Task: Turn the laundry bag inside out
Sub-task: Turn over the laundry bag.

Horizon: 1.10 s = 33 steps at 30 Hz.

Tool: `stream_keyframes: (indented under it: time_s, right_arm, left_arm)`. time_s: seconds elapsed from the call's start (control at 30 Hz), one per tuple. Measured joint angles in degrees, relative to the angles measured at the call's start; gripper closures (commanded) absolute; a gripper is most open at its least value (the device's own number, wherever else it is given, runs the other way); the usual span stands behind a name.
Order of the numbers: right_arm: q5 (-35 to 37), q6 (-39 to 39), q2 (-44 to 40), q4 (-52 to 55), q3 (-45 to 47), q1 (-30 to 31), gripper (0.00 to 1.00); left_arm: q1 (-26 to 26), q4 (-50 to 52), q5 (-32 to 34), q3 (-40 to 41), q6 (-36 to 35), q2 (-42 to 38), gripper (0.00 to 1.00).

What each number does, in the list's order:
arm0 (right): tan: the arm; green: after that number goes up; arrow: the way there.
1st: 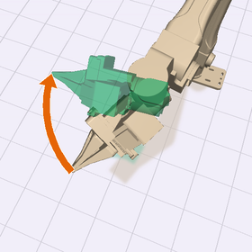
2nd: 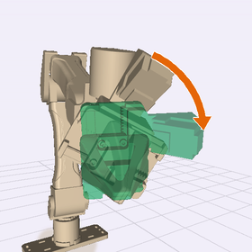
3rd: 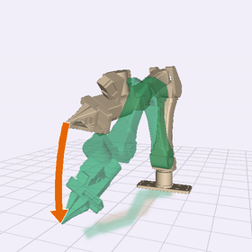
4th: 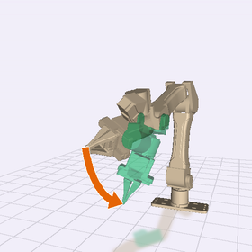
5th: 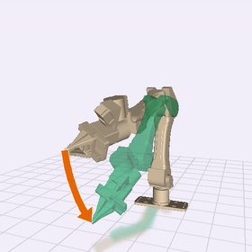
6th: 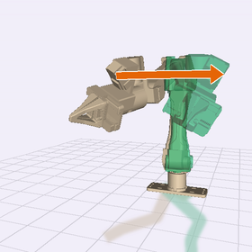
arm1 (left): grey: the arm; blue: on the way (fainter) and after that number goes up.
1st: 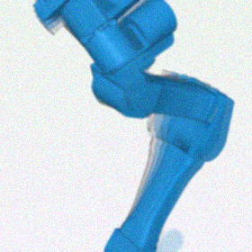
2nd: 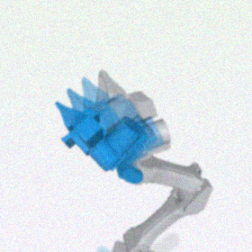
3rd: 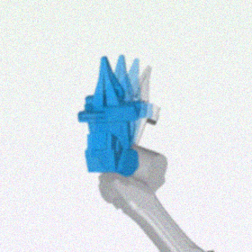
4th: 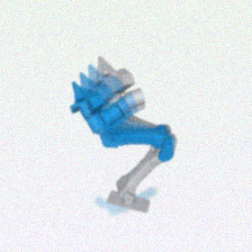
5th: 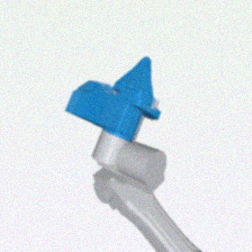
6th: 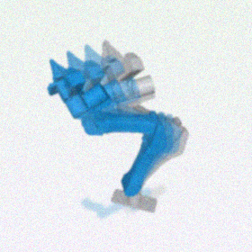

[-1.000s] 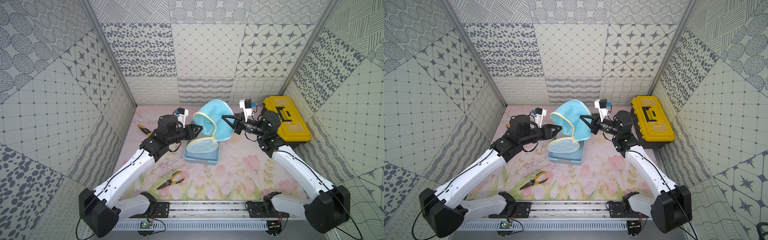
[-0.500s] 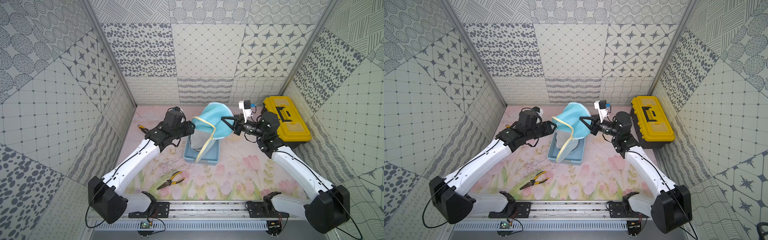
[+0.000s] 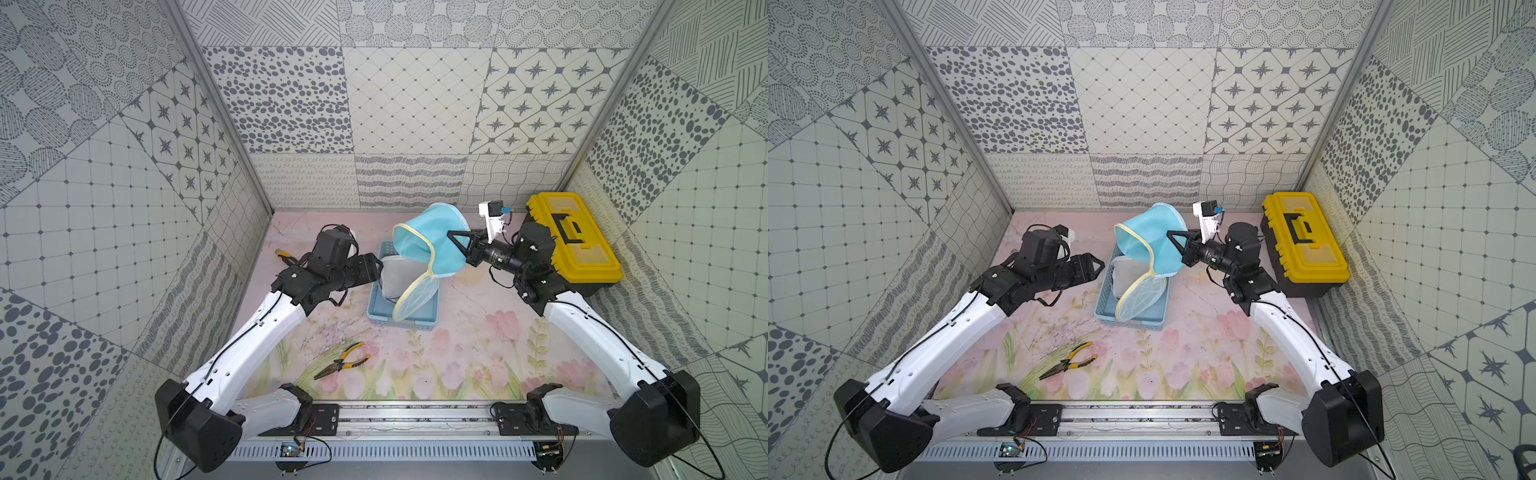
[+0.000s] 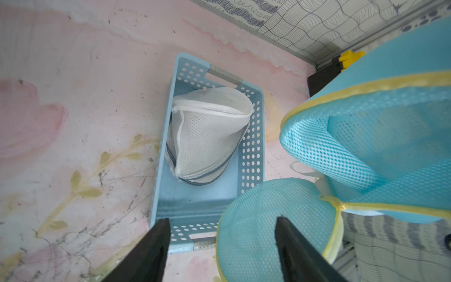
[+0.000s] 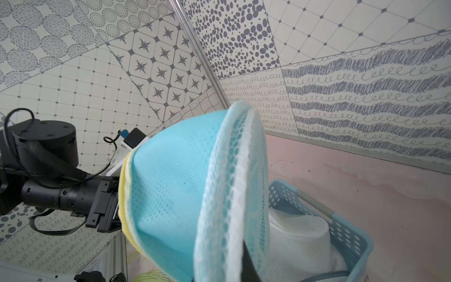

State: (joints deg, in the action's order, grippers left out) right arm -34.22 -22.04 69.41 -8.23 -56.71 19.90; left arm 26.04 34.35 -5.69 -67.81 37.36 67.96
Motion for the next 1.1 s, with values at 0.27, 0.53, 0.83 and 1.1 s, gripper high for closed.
stream_keyframes:
  time_s: [0.27,0.53,0.83,1.1]
  right_arm:
    - [-3.21,-2.05,1.68,-3.21,-0.20,0.31,1.00]
    - [-7.61,-4.11,1.51,-7.50,0.13,0.63,1.00]
    - [-11.34,-5.05,0.61,-10.36,2.23,0.66,1.00]
    - [-15.13,-9.07,0.55,-15.54,3.26,0.66,1.00]
  left_arm:
    - [4.24,-9.90,-11.41,1.92,0.15,0.28,0.59]
    - [5.38,-23.41,-16.33,1.88,1.14,4.24,0.56]
    - [5.33,-30.84,-16.04,1.90,1.90,6.73,0.44]
    - [3.45,-35.78,-15.04,3.32,1.51,7.17,0.32]
